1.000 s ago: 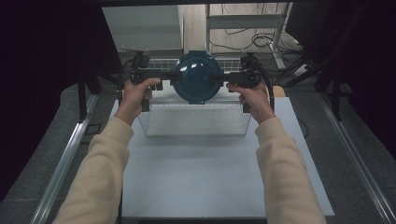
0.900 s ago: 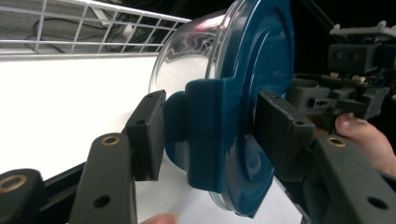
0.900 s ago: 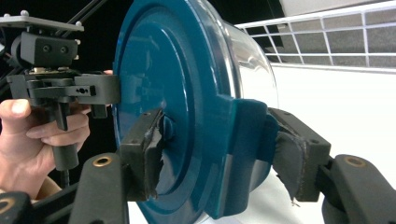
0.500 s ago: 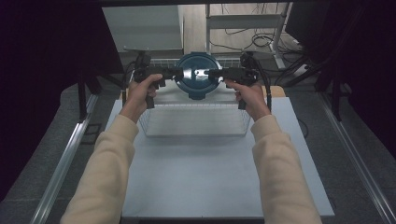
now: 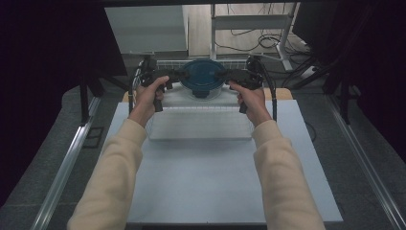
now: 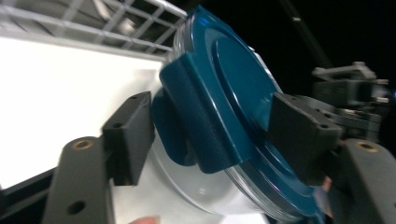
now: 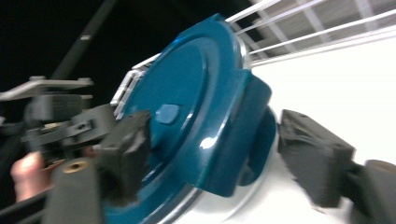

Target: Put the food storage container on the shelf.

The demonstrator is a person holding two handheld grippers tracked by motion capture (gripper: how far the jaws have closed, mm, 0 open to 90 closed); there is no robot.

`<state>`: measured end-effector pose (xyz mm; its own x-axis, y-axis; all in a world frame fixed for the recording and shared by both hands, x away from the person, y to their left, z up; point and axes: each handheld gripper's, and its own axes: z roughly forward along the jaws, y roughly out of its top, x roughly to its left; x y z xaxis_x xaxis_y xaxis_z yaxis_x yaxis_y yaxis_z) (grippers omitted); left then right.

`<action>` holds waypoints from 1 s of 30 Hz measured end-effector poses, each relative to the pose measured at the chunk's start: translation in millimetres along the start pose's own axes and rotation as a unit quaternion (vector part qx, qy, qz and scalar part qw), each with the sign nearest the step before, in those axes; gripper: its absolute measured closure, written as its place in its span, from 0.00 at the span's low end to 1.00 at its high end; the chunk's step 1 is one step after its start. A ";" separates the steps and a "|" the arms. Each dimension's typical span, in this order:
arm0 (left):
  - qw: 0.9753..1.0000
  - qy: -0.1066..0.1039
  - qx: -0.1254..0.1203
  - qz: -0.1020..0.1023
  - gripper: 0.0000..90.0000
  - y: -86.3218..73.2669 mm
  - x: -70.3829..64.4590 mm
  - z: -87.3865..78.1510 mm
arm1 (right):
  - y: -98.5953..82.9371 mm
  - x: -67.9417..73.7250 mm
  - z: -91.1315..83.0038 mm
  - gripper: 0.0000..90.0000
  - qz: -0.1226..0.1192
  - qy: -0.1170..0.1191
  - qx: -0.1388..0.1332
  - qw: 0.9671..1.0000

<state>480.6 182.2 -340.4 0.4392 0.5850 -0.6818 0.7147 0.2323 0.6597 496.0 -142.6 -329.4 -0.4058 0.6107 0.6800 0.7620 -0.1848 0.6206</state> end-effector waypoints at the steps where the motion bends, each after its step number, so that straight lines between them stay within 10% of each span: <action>1: 1.000 0.005 -0.006 0.004 0.29 -0.1 -2.6 -2.3 | -0.9 2.4 -3.0 0.22 -0.006 -0.003 -0.011 1.000; 8: 0.995 0.038 -0.013 0.091 0.23 -12.1 -34.6 -41.3 | -8.1 19.6 -39.0 0.19 -0.071 -0.016 -0.025 0.997; 13: 0.992 0.036 -0.022 0.117 0.23 -31.2 -47.6 -70.7 | -24.5 31.2 -75.6 0.19 -0.154 -0.020 -0.025 0.988; 14: 0.988 0.056 -0.021 0.140 0.23 -44.4 -53.1 -82.0 | -28.5 32.2 -80.7 0.19 -0.164 -0.021 -0.025 0.986; 21: 0.983 0.040 -0.010 0.181 0.25 -107.7 -60.1 -114.8 | -92.9 29.7 -128.3 0.20 -0.256 -0.022 -0.013 0.966; 25: 0.978 0.047 0.006 0.202 0.26 -154.8 -52.8 -127.3 | -131.6 19.6 -144.3 0.20 -0.277 -0.013 -0.015 0.961; 30: 0.979 0.062 0.021 0.195 0.26 -196.1 -33.3 -131.5 | -182.2 -3.5 -154.0 0.21 -0.279 -0.019 -0.016 0.960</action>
<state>254.3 219.3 -405.4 0.6151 0.7135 -0.3355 0.5293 -0.0582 0.8465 280.9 -229.7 -384.8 -0.7276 0.6486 0.2234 0.4146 0.1563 0.8965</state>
